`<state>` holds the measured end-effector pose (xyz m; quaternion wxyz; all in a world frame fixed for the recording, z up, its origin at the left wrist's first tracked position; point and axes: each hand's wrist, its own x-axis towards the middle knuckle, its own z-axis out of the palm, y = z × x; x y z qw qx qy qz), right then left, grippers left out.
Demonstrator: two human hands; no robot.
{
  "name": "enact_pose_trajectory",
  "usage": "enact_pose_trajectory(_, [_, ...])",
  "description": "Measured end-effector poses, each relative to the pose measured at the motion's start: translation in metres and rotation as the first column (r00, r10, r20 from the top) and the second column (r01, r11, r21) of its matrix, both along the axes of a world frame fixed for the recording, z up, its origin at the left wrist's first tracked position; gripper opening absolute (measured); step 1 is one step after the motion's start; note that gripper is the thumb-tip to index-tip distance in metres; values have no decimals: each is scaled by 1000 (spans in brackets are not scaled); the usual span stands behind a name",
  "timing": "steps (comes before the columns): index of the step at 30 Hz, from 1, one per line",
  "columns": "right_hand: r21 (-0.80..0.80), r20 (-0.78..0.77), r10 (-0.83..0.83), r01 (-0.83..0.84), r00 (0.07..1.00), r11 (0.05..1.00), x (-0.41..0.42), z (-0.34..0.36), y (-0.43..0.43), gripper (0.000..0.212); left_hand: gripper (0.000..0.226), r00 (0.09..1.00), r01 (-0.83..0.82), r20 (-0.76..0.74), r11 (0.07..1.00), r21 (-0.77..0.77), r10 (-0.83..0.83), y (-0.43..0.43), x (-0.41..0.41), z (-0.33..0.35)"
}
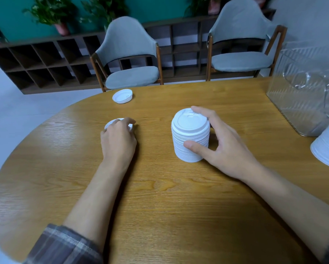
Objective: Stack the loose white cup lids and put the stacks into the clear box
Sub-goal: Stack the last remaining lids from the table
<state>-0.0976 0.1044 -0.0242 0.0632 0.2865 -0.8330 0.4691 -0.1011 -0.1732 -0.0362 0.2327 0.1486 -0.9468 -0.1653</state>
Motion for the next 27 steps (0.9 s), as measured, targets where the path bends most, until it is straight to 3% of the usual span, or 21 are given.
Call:
enact_pose_trajectory(7, [-3,-4,-7,7,1000,1000,0,1,0,73,30,978,175,-130,983,63,-166,9,4,6])
enact_pose_trajectory(15, [-25,-12,-37,37,999,999,3,0,-2,73,44,891,387,-333,900,202,-308,31,11,19])
enact_pose_trajectory(20, [-63,-46,-80,77,996,995,5,0,-5,68,49,860,407,-456,845,346,-228,46,16,31])
enact_pose_trajectory(24, [-75,-38,-90,87,995,993,4,0,-6,66,40,857,470,-491,625,623,-155,46,20,38])
enact_pose_trajectory(27, [-73,-39,-97,94,995,993,3,-1,-6,70,34,873,481,-475,362,799,-112,45,20,43])
